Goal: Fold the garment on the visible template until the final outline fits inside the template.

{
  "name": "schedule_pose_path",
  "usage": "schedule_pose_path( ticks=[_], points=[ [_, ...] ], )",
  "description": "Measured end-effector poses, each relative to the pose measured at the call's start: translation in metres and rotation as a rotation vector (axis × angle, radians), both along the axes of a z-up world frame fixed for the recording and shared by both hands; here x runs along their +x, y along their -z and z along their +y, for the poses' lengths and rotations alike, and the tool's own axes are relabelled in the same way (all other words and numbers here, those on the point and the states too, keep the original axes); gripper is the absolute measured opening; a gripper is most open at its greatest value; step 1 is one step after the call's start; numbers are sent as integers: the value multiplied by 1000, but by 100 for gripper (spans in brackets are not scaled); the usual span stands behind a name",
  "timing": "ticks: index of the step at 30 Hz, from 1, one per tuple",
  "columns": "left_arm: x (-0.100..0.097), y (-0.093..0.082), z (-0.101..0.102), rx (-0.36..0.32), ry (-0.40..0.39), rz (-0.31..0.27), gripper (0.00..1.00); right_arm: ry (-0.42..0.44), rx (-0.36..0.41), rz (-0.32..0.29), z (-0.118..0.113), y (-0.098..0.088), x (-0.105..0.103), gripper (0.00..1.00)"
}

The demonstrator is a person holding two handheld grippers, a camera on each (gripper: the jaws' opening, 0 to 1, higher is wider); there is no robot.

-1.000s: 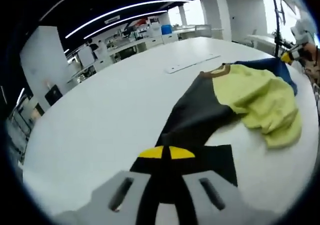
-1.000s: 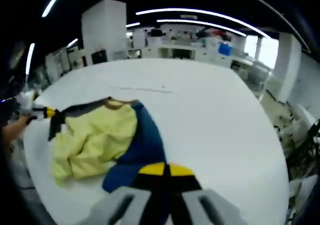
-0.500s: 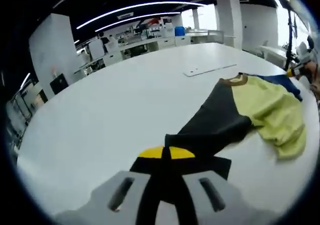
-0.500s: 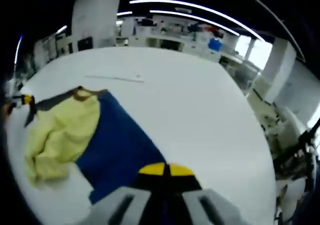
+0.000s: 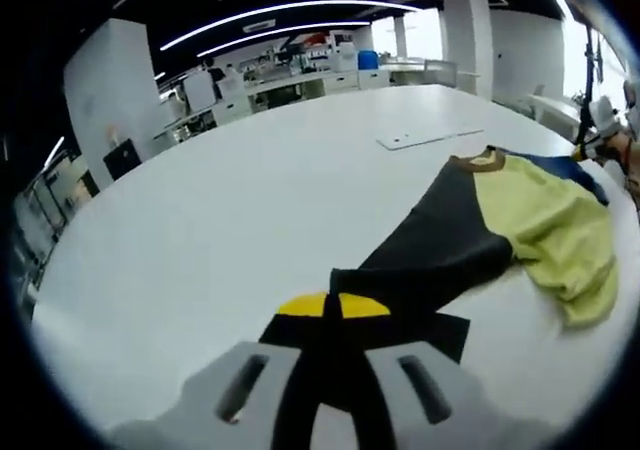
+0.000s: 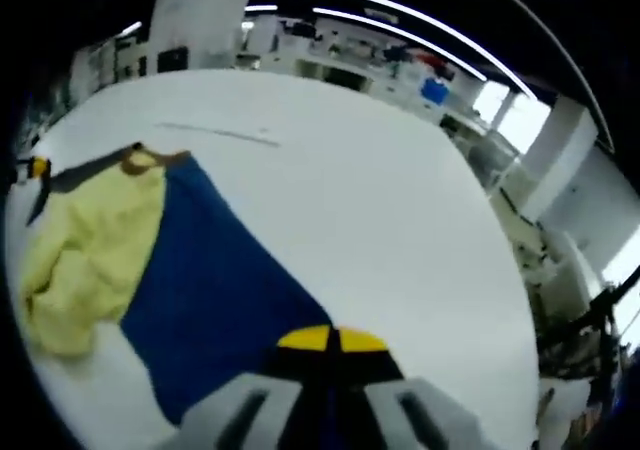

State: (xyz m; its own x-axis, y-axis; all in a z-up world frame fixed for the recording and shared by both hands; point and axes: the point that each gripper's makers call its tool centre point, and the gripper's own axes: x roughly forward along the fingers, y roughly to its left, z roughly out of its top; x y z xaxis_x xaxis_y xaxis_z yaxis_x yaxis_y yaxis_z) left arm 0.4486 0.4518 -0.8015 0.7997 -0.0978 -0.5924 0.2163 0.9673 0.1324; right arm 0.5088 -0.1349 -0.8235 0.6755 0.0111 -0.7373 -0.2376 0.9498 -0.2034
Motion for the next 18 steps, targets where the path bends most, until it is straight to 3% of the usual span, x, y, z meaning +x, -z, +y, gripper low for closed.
schedule_pose_path(
  ticks=[3,6,10,18],
  points=[
    [-2,0,1,10,-7,6,0,32,43,-10,0,-3,0,0],
    [-7,-3,0,10,-14,9,7,62,88,-32,0,-13,-2,1],
    [-10,-6,-4,3,0,5,16,96,137,-39,2,-21,-6,23],
    [-40,-15,-20,-9,40,-11,40,117,210,5,7,-28,-35,41]
  ],
)
